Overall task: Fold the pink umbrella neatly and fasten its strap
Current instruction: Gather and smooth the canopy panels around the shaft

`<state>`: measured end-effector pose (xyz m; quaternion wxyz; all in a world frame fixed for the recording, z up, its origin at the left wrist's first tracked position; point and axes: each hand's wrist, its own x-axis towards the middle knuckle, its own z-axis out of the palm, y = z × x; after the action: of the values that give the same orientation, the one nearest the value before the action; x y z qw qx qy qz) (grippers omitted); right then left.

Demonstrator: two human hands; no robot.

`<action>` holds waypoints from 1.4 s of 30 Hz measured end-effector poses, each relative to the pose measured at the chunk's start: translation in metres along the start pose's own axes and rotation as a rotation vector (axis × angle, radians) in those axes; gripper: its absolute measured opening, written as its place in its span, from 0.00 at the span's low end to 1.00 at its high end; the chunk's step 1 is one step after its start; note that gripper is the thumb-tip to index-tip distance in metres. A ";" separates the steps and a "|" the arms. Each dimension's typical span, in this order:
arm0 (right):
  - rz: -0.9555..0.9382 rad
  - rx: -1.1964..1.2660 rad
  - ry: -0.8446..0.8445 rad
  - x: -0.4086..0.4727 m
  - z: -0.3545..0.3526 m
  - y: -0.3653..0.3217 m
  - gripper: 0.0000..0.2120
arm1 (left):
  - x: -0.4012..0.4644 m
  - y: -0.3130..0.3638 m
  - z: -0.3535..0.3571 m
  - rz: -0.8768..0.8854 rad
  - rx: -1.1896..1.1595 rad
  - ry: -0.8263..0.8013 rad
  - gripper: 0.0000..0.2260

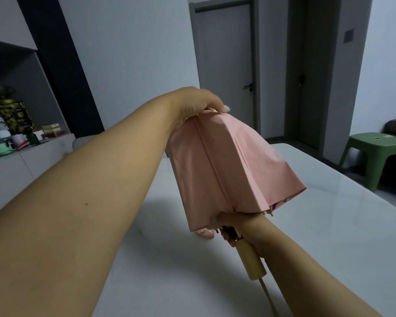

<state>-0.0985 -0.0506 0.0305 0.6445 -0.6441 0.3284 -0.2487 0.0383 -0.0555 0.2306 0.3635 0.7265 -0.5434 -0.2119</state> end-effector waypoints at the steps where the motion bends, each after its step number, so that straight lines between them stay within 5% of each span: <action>1: 0.008 0.011 -0.004 0.000 0.000 0.001 0.07 | 0.000 0.000 0.001 -0.005 0.015 0.003 0.07; 3: 0.019 0.039 -0.009 0.001 0.000 0.003 0.06 | 0.000 -0.002 0.004 0.005 -0.005 0.010 0.07; 7: -0.017 0.049 -0.009 0.003 -0.003 0.006 0.04 | 0.010 -0.005 0.006 0.013 -0.208 0.032 0.23; 12: 0.040 0.030 -0.016 0.006 -0.004 0.008 0.07 | 0.007 -0.004 0.002 -0.051 0.092 0.063 0.12; 15: 0.028 0.032 -0.012 0.007 -0.005 0.010 0.08 | 0.007 -0.004 0.001 -0.054 -0.020 0.020 0.05; 24: 0.042 0.016 -0.018 0.010 -0.007 0.011 0.11 | 0.018 -0.012 0.007 0.010 -0.168 0.115 0.12; 29: 0.031 0.026 -0.014 0.010 -0.009 0.011 0.07 | 0.012 -0.005 -0.002 -0.030 -0.269 -0.014 0.24; 36: 0.018 0.018 -0.027 0.009 -0.008 0.011 0.07 | 0.013 -0.011 -0.015 0.090 -0.295 -0.011 0.04; 42: -0.054 0.015 0.004 0.009 -0.007 0.013 0.13 | 0.014 -0.013 -0.016 0.040 0.062 -0.004 0.11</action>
<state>-0.0988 -0.0610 0.0168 0.6416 -0.6477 0.3101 -0.2697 0.0628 -0.0623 0.2324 0.3440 0.7259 -0.5648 -0.1890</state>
